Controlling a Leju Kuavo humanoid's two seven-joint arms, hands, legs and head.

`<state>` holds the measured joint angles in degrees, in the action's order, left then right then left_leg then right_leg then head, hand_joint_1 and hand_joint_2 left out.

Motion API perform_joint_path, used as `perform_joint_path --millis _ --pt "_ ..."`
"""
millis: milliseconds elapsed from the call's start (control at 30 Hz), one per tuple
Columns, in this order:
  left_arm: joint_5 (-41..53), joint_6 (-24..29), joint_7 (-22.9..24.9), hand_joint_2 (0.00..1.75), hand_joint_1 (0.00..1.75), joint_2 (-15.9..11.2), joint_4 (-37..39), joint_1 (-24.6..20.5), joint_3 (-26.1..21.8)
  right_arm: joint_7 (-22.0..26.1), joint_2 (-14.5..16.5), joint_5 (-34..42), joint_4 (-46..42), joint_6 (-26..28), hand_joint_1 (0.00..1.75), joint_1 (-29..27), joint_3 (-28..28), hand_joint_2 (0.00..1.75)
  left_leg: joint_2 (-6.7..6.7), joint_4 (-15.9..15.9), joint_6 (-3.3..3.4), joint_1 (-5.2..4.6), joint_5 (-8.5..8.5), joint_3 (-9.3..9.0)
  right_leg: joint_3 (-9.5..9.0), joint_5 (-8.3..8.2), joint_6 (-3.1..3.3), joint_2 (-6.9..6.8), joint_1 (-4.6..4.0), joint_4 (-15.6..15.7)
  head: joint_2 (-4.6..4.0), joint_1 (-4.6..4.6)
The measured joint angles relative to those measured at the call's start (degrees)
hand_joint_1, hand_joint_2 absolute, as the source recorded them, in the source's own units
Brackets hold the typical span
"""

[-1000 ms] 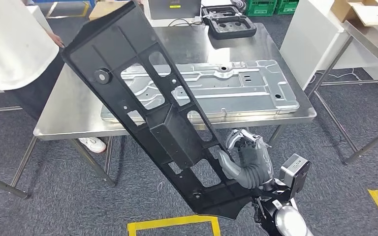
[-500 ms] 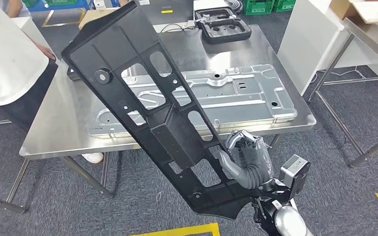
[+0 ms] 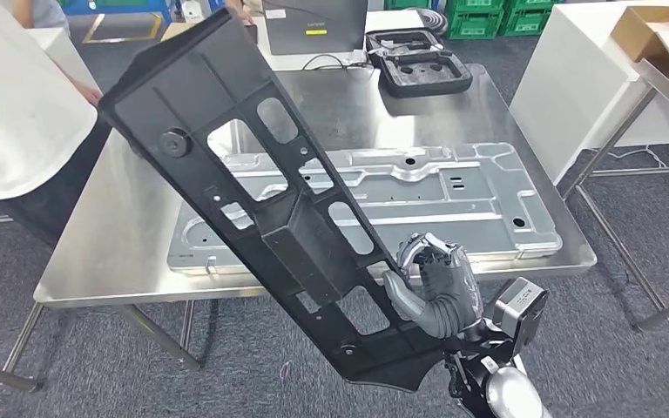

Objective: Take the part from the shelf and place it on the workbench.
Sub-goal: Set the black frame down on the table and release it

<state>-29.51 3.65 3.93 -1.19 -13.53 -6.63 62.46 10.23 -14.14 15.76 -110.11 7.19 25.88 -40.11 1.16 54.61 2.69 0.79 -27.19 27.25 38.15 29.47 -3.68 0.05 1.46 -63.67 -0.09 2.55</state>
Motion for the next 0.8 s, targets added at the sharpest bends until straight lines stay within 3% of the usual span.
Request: perform_joint_path --millis 67,100,200,267,333,400,433,467,533,600,733,800 --pt "0.0 0.0 0.0 1.75 0.00 0.0 0.0 -0.1 0.0 0.0 0.0 0.0 0.1 0.0 1.75 0.0 0.0 1.75 0.04 -0.1 -0.70 -0.19 -1.63 -1.35 -1.10 -5.74 0.32 -0.45 0.02 5.5 0.00 0.01" --pt "0.0 0.0 0.0 1.75 0.00 0.0 0.0 -0.2 0.0 0.0 0.0 0.0 0.2 -0.1 1.75 0.0 -0.1 1.75 0.04 -0.3 -1.10 -0.37 -2.25 -1.93 -1.41 -7.08 0.63 -0.61 -0.01 6.6 0.00 0.08" --pt "0.0 -0.1 -0.1 1.75 0.00 0.0 0.0 -0.4 0.0 0.0 0.3 0.0 0.3 -0.2 1.75 0.3 -0.1 1.75 -0.10 1.2 -2.01 -0.38 -2.23 -2.39 -2.44 -6.57 1.95 -0.58 -0.04 6.8 0.00 0.39" --pt "0.0 -0.1 -0.1 1.75 0.00 0.0 0.0 -0.5 0.0 0.0 0.3 0.0 0.3 -0.2 1.75 0.4 -0.1 1.75 -0.25 6.8 -2.40 -0.17 -2.48 0.82 -3.37 -5.88 2.74 -0.49 -0.16 6.9 0.00 0.54" --pt "0.0 -0.1 -0.1 1.75 0.00 0.0 0.0 -0.4 0.0 0.0 0.3 0.0 0.3 -0.2 1.75 0.4 -0.1 1.75 -0.38 14.3 -2.64 -0.22 -5.07 6.16 -4.26 -4.87 3.20 -0.28 -0.38 6.9 0.00 0.63" --pt "0.0 -0.1 -0.1 1.75 0.00 0.0 0.0 -0.3 0.0 0.0 0.3 0.0 0.5 -0.3 1.75 0.4 -0.1 1.75 -0.42 17.3 -2.54 -0.40 -7.65 10.03 -5.51 -3.73 3.40 -0.07 -0.59 6.9 0.00 0.64" --pt "0.0 -0.1 -0.1 1.75 0.00 0.0 0.0 -0.3 0.0 0.0 0.3 0.0 0.5 -0.4 1.75 0.4 -0.1 1.75 -0.44 16.0 -2.28 -0.49 -7.39 10.70 -6.38 -3.07 3.45 0.01 -0.70 6.9 0.00 0.64" --pt "0.0 -0.1 -0.1 1.75 0.00 0.0 0.0 -0.2 0.0 0.0 0.3 0.0 0.6 -0.4 1.75 0.5 -0.1 1.75 -0.46 13.1 -1.85 -0.63 -5.69 10.58 -7.32 -2.41 3.44 0.07 -0.83 6.9 0.00 0.64" --pt "0.0 -0.1 -0.1 1.75 0.00 -0.1 0.0 -0.1 0.0 0.0 0.4 0.0 0.7 -0.5 1.75 0.6 -0.2 1.75 -0.44 5.6 -0.57 -1.21 0.89 9.45 -9.00 -1.13 3.32 0.25 -1.03 7.0 0.00 0.63" --pt "0.1 -0.1 -0.1 1.75 0.00 -0.2 0.0 -0.1 0.0 0.0 0.7 0.0 0.9 -0.7 1.75 0.8 -0.2 1.75 -0.36 1.8 0.07 -1.68 5.20 8.39 -9.92 -0.29 2.94 0.63 -1.10 7.2 0.00 0.61" --pt "0.7 -0.2 -0.5 1.75 0.00 -0.2 0.0 -0.6 0.0 0.0 1.4 0.0 1.1 -1.3 1.75 2.2 -0.5 1.75 -0.44 0.7 0.27 -1.40 5.41 6.78 -10.16 1.40 1.83 0.77 -1.12 6.3 0.00 0.49" --pt "1.1 0.0 -0.4 1.75 0.00 -0.1 0.0 -0.9 0.0 -0.3 1.7 -0.1 1.3 -1.6 1.75 3.6 -0.7 1.75 -0.49 0.2 0.78 -1.06 4.98 6.10 -6.89 3.84 1.38 0.51 -1.02 0.3 0.00 0.38"
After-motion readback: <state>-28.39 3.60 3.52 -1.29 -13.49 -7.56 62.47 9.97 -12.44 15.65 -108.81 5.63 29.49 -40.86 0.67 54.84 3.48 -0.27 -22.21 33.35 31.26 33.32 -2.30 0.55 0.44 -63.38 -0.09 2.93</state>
